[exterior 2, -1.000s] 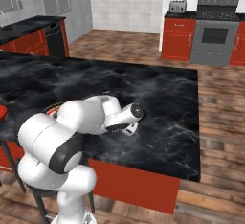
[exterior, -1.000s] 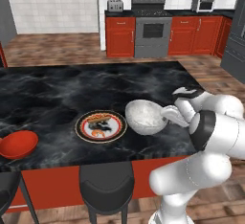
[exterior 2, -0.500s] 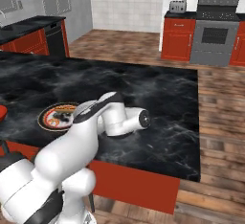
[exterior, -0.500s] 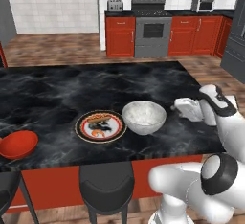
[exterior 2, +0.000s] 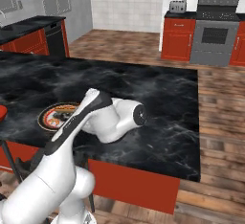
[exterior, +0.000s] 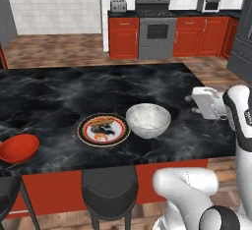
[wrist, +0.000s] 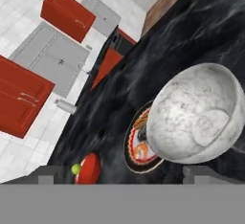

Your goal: Take the smaller bowl and place it next to the appetizer plate on the dining counter , and place the larger bowl next to the plate with cooked food.

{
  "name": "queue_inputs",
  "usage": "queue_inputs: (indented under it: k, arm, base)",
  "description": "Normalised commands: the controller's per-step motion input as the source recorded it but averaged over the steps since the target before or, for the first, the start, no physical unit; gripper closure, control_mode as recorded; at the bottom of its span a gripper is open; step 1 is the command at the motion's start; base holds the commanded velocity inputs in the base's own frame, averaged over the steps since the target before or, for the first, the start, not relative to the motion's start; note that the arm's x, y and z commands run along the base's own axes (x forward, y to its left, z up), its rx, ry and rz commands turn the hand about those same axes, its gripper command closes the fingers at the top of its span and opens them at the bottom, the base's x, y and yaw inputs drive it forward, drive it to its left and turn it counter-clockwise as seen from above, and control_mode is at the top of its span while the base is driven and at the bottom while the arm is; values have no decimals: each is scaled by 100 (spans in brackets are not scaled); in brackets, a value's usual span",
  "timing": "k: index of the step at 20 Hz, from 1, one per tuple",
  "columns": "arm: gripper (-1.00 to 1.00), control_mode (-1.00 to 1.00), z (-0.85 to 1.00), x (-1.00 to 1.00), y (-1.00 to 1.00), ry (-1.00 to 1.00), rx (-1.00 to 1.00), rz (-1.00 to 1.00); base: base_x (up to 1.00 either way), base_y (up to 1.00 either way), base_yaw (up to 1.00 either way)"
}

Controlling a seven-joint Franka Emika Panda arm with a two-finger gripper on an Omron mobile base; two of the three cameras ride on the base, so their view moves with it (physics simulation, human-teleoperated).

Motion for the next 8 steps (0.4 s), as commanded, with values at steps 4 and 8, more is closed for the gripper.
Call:
queue_inputs:
  k: [4,8]
  arm:
    - [-100,-100,100,-83,11,1,9,1]
    - [-100,-100,100,-93,35,0,12,1]
  base:
    - [0,0,0]
    - [0,0,0]
